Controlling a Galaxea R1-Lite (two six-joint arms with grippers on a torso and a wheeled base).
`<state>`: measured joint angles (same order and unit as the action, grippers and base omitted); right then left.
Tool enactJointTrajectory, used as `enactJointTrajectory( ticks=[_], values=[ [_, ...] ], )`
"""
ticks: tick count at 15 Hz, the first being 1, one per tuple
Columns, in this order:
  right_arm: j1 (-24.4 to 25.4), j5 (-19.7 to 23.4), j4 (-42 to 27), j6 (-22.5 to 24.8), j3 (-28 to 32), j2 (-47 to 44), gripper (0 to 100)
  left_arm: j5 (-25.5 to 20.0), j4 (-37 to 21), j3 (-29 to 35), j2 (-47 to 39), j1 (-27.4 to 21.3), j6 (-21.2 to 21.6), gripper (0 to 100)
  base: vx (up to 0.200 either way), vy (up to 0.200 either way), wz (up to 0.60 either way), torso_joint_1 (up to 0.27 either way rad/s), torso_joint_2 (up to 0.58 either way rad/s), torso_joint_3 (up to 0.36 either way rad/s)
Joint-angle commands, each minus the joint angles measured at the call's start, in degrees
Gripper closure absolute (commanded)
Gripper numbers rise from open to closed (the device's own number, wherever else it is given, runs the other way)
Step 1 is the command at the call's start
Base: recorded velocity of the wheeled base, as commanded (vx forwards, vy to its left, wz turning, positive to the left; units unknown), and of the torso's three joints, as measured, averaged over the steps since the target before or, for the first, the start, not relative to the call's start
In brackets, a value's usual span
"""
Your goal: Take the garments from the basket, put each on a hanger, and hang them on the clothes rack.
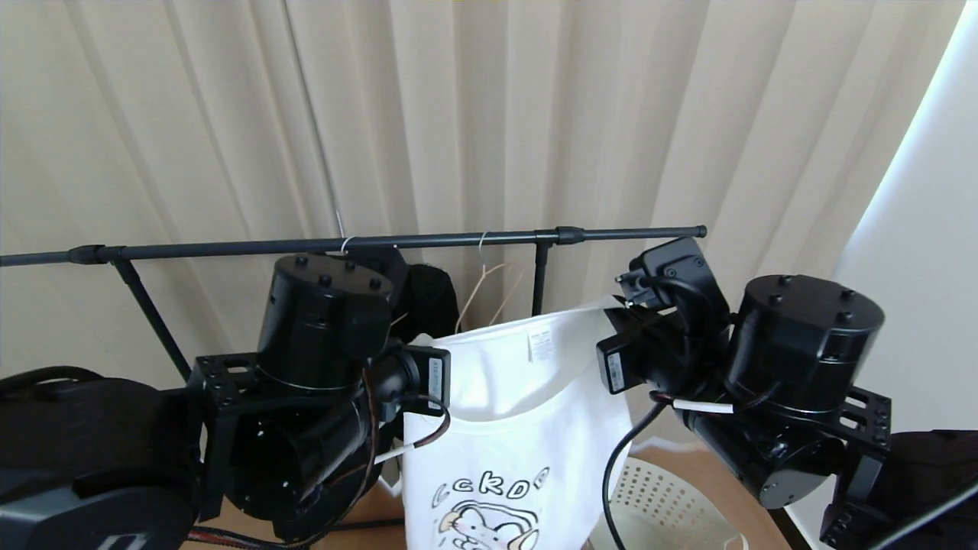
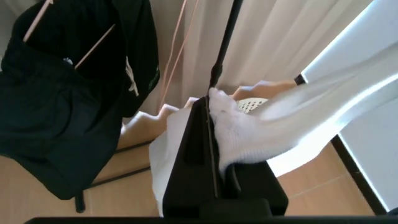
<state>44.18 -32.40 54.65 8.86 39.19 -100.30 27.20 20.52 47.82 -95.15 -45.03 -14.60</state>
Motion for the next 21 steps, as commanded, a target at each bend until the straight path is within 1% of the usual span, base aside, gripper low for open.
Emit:
enactJointTrajectory(
  ticks=[1, 3, 4, 5, 7, 9, 11, 12, 14, 16, 17, 18, 19, 21],
  values=[
    [-0.76, -0.03, -0.07, 0.1, 0.27, 2.66, 100, -0.04, 3.57, -4.23, -2.67, -0.41, 1.95, 0, 0.0, 0.0, 0.0, 0.0, 0.0, 0.0],
    [-0.85, -0.03, 0.02, 0.1, 0.18, 2.75, 100, -0.48, 8.31, -7.83, -2.85, -1.2, 5.99, 0, 0.0, 0.0, 0.0, 0.0, 0.0, 0.0],
    [-0.94, -0.03, 0.02, 0.1, 0.18, 2.75, 100, -1.45, 9.89, -8.98, -2.85, -1.2, 7.13, 0, 0.0, 0.0, 0.0, 0.0, 0.0, 0.0],
    [-1.46, -0.03, 0.02, 0.1, 0.18, 3.01, 100, -3.73, 12.0, -10.38, -2.67, -1.2, 7.84, 0, 0.0, 0.0, 0.0, 0.0, 0.0, 0.0],
    [-2.43, -0.03, 0.02, 0.19, 0.36, 3.45, 100, -5.22, 12.44, -10.82, -2.5, -1.2, 8.01, 0, 0.0, 0.0, 0.0, 0.0, 0.0, 0.0],
    [-4.01, 0.32, -0.07, 1.77, 0.27, 5.21, 100, -5.93, 12.44, -10.82, -2.5, -1.02, 7.92, 0, 0.0, 0.0, 0.0, 0.0, 0.0, 0.0],
    [-5.51, 0.41, -0.25, 2.12, 0.36, 5.56, 100, -10.5, 12.44, -11.17, -1.71, -0.06, 7.75, 0, 0.0, 0.0, 0.0, 0.0, 0.0, 0.0],
    [-5.68, 0.41, -0.25, 2.21, 0.36, 5.38, 100, -11.46, 12.44, -11.35, -1.36, 0.82, 7.84, 0, 0.0, 0.0, 0.0, 0.0, 0.0, 0.0],
    [-5.68, 0.41, -0.07, 3.0, -0.35, 5.38, 100, -11.55, 12.53, -10.91, -1.36, 2.76, 8.01, 0, 0.0, 0.0, 0.0, 0.0, 0.0, 0.0],
    [-5.68, 0.41, 0.11, 3.27, -0.7, 5.29, 100, -11.55, 12.53, -10.73, -1.36, 2.93, 8.01, 0, 0.0, 0.0, 0.0, 0.0, 0.0, 0.0],
    [-6.74, 0.5, 0.46, 4.41, -1.31, 5.82, 100, -11.73, 12.35, -7.13, -1.97, 4.6, 8.45, 0, 0.0, 0.0, 0.0, 0.0, 0.0, 0.0],
    [-6.74, 0.59, 0.46, 4.5, -1.14, 6.0, 100, -11.82, 12.27, -5.55, -3.47, 5.31, 8.89, 0, 0.0, 0.0, 0.0, 0.0, 0.0, 0.0],
    [-6.83, 1.11, 0.37, 4.85, -0.7, 6.09, 100, -11.64, 12.09, -1.07, -8.65, 7.33, 9.95, 0, 0.0, 0.0, 0.0, 0.0, 0.0, 0.0],
    [-6.83, 2.26, 0.46, 6.43, -0.52, 6.26, 100, -11.38, 12.18, 4.82, -15.51, 9.79, 11.88, 0, 0.0, 0.0, 0.0, 0.0, 0.0, 0.0]
  ],
)
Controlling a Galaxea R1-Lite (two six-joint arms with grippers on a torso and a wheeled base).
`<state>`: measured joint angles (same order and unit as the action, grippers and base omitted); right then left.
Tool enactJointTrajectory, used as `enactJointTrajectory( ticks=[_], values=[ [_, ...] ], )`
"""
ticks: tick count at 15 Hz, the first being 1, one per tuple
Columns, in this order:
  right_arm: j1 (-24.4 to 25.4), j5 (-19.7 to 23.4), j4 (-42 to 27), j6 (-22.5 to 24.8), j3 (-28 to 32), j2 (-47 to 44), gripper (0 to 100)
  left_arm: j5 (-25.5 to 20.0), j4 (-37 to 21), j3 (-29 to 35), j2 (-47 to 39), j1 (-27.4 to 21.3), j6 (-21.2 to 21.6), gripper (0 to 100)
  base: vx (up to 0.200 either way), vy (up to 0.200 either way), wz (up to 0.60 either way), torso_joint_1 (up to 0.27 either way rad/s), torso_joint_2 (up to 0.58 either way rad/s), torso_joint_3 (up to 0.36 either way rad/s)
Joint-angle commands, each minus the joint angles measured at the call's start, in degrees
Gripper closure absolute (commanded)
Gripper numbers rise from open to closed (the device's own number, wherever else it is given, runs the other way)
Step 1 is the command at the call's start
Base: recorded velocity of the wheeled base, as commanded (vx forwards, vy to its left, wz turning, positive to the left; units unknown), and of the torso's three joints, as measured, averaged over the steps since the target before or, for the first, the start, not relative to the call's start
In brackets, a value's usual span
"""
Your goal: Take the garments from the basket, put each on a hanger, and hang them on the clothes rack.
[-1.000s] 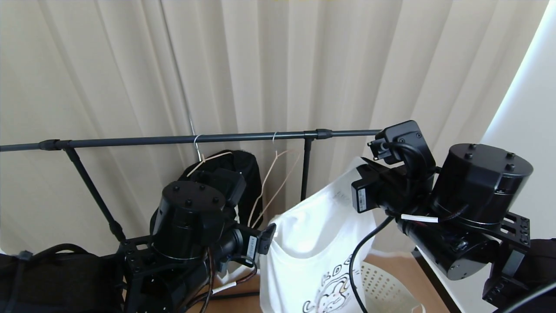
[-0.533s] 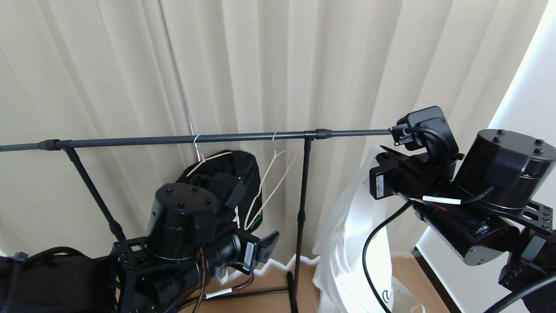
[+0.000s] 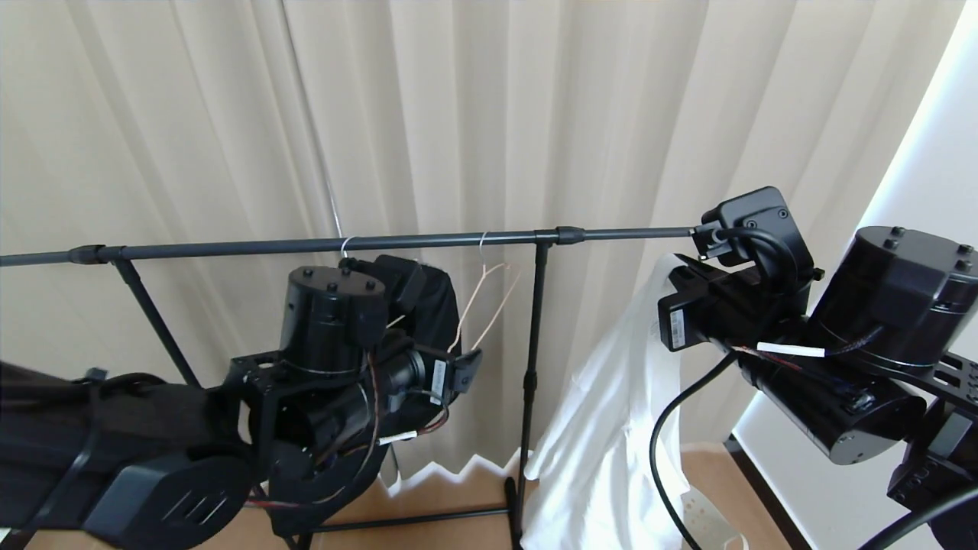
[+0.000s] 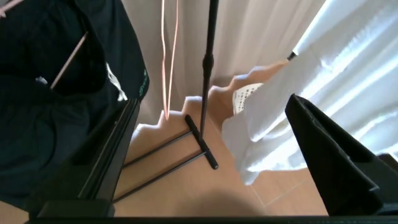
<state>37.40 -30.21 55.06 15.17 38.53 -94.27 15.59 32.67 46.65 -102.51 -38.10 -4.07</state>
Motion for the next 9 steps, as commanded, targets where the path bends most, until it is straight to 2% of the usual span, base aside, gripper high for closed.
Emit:
enactJointTrajectory(
  ticks=[1, 4, 6, 7, 9],
  values=[
    [-0.05, 0.06, 0.04, 0.22, -0.13, 0.67, 100, -0.12, 0.11, 9.07, -11.13, 4.35, 2.67, 0, 0.0, 0.0, 0.0, 0.0, 0.0, 0.0],
    [0.04, 0.15, -0.05, 0.3, -0.13, 2.16, 100, -0.39, 0.29, 19.09, -18.95, 7.77, 5.21, 0, 0.0, 0.0, 0.0, 0.0, 0.0, 0.0],
    [0.04, 0.15, -0.05, 0.39, -0.13, 2.69, 100, -0.39, 0.2, 24.1, -23.35, 8.56, 6.09, 0, 0.0, 0.0, 0.0, 0.0, 0.0, 0.0],
    [0.04, 0.15, -0.05, 1.01, -0.3, 3.04, 100, -0.3, 0.11, 27.26, -26.42, 9.18, 8.82, 0, 0.0, 0.0, 0.0, 0.0, 0.0, 0.0],
    [0.04, 0.15, -0.05, 1.18, -0.3, 3.04, 100, -0.3, 0.11, 31.39, -30.12, 9.18, 10.31, 0, 0.0, 0.0, 0.0, 0.0, 0.0, 0.0]
  ],
)
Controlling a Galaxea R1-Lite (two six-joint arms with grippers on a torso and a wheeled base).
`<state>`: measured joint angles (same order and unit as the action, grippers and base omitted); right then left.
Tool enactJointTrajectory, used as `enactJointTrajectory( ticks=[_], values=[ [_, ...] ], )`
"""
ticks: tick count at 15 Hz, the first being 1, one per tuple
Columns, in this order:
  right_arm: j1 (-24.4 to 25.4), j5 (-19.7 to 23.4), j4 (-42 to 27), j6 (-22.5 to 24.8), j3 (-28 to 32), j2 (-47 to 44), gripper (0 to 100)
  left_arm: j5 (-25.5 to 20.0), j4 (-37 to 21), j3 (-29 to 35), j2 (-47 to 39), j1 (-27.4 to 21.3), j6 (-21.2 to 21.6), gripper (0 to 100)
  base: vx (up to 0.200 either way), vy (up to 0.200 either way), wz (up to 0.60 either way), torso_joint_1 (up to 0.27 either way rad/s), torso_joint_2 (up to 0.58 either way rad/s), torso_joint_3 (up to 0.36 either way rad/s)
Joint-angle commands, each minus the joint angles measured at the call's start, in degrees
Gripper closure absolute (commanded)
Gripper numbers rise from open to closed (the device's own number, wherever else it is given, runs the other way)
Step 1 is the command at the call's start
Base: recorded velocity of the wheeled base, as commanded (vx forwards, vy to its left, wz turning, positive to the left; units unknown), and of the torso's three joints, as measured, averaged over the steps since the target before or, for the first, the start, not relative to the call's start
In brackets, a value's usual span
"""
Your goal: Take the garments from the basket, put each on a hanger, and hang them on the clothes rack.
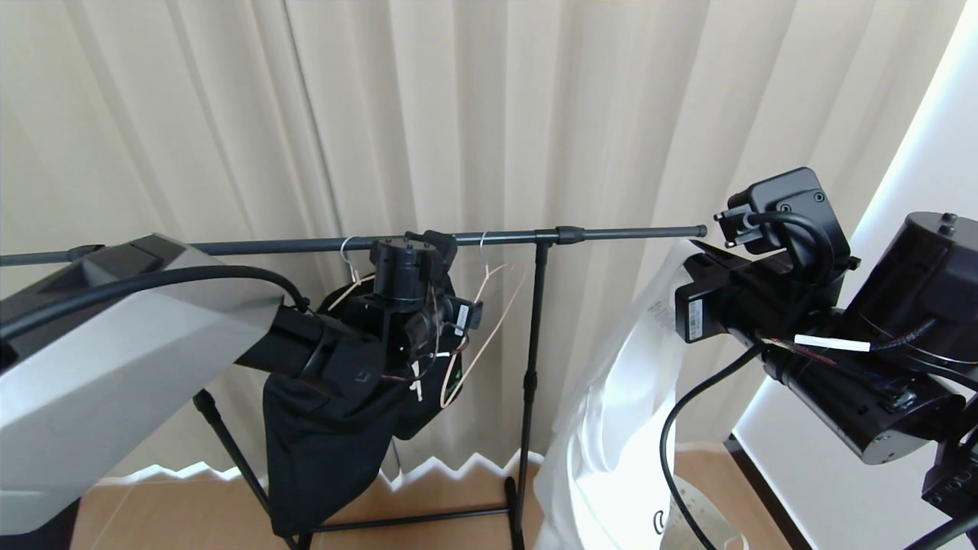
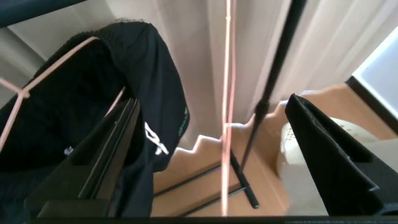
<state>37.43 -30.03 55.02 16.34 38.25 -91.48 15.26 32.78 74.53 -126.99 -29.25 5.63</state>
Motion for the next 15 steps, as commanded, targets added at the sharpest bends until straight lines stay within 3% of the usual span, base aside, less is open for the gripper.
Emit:
enactJointTrajectory(
  ticks=[1, 7, 15],
  values=[
    [0.02, -0.03, 0.09, 0.01, 0.07, 0.34, 100, 0.03, 0.0, 5.71, -7.75, 0.33, 0.61, 0, 0.0, 0.0, 0.0, 0.0, 0.0, 0.0],
    [0.02, 0.05, 0.09, 1.07, 0.24, 0.6, 100, -0.06, -0.09, 11.69, -13.9, 0.5, 0.52, 0, 0.0, 0.0, 0.0, 0.0, 0.0, 0.0],
    [0.02, 0.41, 0.09, 1.07, 0.15, 0.16, 100, -0.06, 0.09, 11.6, -16.18, 1.3, -1.94, 0, 0.0, 0.0, 0.0, 0.0, 0.0, 0.0]
  ],
)
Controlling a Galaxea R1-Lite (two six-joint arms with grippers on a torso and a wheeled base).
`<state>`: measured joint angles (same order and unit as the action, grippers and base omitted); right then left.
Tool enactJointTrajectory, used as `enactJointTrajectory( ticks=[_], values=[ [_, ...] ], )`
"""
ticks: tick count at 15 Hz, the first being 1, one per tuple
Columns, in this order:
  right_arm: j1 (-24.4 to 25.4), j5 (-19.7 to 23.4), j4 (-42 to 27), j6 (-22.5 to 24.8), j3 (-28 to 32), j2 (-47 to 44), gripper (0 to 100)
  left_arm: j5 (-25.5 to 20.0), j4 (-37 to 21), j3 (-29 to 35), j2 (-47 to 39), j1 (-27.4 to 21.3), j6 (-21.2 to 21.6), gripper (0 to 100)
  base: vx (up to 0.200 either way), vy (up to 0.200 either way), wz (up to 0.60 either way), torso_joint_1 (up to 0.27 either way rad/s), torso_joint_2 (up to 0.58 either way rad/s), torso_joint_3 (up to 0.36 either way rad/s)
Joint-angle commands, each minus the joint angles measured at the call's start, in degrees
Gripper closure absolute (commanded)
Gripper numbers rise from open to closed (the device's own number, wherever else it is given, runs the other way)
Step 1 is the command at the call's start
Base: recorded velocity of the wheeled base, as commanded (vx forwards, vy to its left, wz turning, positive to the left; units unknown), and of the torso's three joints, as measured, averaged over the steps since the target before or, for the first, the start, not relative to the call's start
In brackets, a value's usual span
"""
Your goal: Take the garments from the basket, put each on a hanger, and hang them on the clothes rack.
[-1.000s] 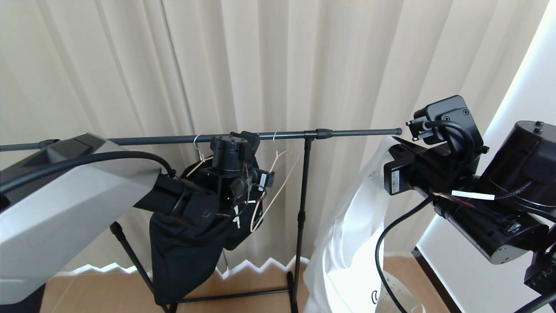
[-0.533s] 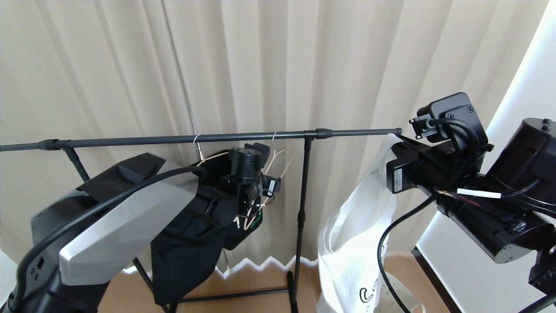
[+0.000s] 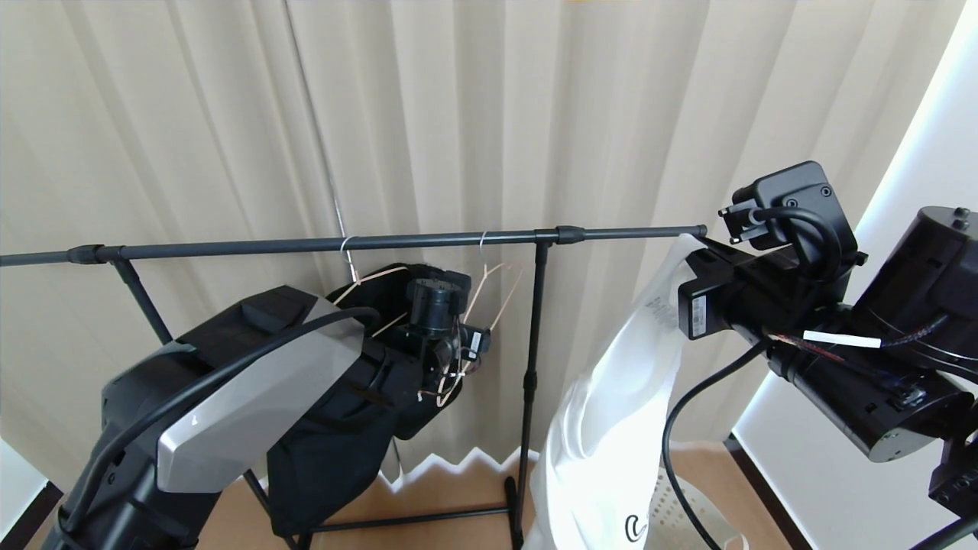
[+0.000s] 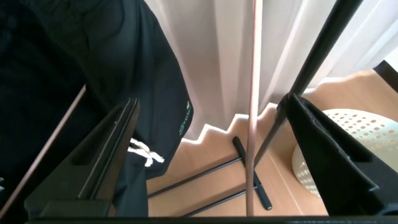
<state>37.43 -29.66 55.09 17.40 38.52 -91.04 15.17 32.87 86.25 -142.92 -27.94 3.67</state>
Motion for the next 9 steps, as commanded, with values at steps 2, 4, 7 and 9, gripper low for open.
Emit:
enactJointTrajectory(
  ticks=[2, 4, 7, 9],
  values=[
    [0.02, 0.04, 0.02, 0.01, -0.11, -0.45, 100, 0.04, 0.01, -0.29, -0.43, -0.01, -0.07, 0, 0.0, 0.0, 0.0, 0.0, 0.0, 0.0],
    [0.02, 0.04, 0.02, 0.01, -0.11, -0.54, 100, 0.04, 0.01, -0.38, -0.78, -0.01, -0.07, 100, 0.0, 0.0, 0.0, 0.0, 0.0, 0.0],
    [0.02, 0.04, 0.02, 0.01, -0.03, -0.72, 100, 0.04, 0.09, -0.2, -1.04, 0.08, -0.24, 100, 0.0, 0.0, 0.0, 0.0, 0.0, 0.0],
    [0.02, 0.04, 0.02, 0.01, -0.03, -0.89, 100, 0.04, 0.01, 0.15, -0.95, 0.34, -1.12, 100, 0.0, 0.0, 0.0, 0.0, 0.0, 0.0]
  ],
)
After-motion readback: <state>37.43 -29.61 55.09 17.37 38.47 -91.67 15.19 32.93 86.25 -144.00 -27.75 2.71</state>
